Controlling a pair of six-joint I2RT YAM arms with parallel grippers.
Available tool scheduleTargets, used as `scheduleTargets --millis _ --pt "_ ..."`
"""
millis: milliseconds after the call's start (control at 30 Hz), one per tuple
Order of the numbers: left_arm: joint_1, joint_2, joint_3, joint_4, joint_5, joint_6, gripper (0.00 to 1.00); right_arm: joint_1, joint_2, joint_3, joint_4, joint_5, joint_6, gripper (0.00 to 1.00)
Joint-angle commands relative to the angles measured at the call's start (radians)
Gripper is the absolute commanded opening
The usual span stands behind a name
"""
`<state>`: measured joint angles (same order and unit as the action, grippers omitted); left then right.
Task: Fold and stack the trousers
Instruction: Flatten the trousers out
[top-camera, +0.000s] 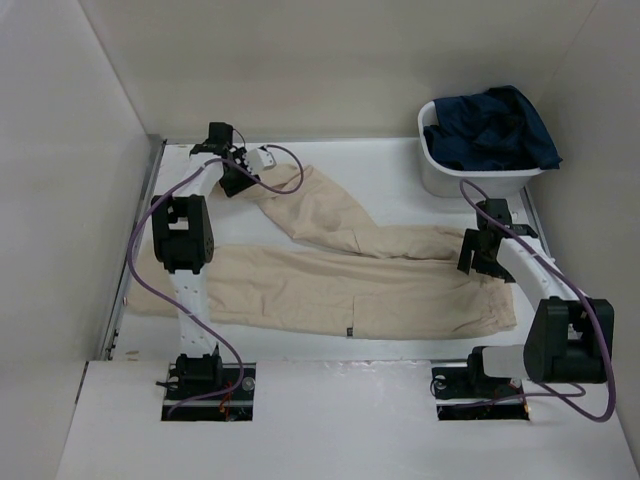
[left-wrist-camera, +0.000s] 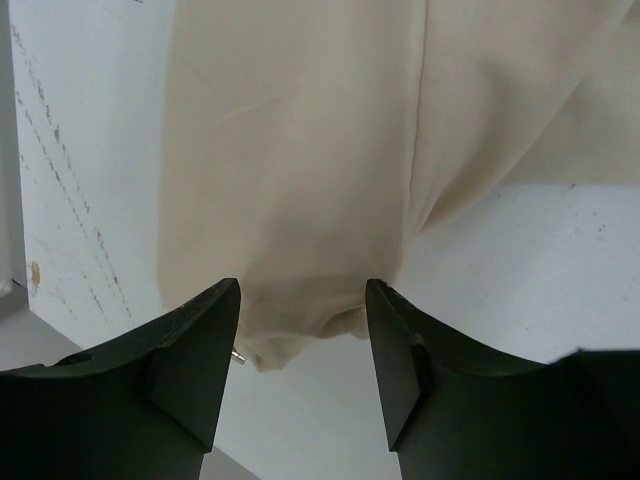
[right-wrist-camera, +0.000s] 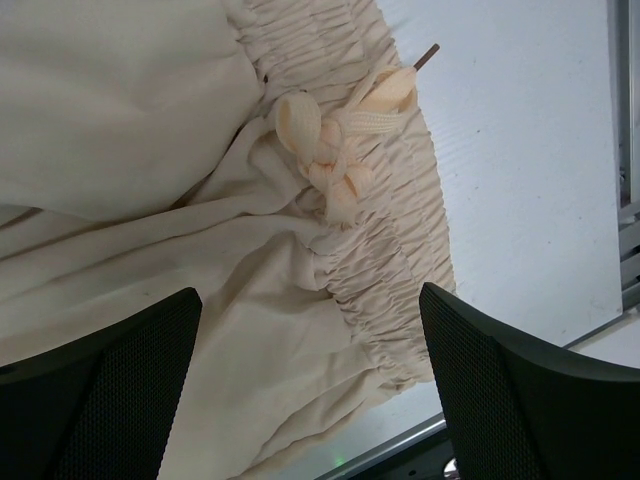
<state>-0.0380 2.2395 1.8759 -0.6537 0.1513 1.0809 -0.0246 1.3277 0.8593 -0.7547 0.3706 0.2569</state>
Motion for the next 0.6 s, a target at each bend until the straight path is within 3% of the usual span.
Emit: scheduleTargets --millis 0,333,567 --pt "-0.003 -0.026 0.043 -0.107 0.04 0.048 0.51 0.007 -0.035 -0.006 0.048 -0.01 0.021 0.94" --pt "0.013 -0.029 0.048 -0.155 0.008 0.074 0.53 0.015 -0.001 0.001 0.071 -0.006 0.013 0.94" --pt "0.008 0.025 0.08 -0.097 -0.059 0.073 0.24 0.009 -0.019 0.061 0.069 -0.004 -0.01 0.94"
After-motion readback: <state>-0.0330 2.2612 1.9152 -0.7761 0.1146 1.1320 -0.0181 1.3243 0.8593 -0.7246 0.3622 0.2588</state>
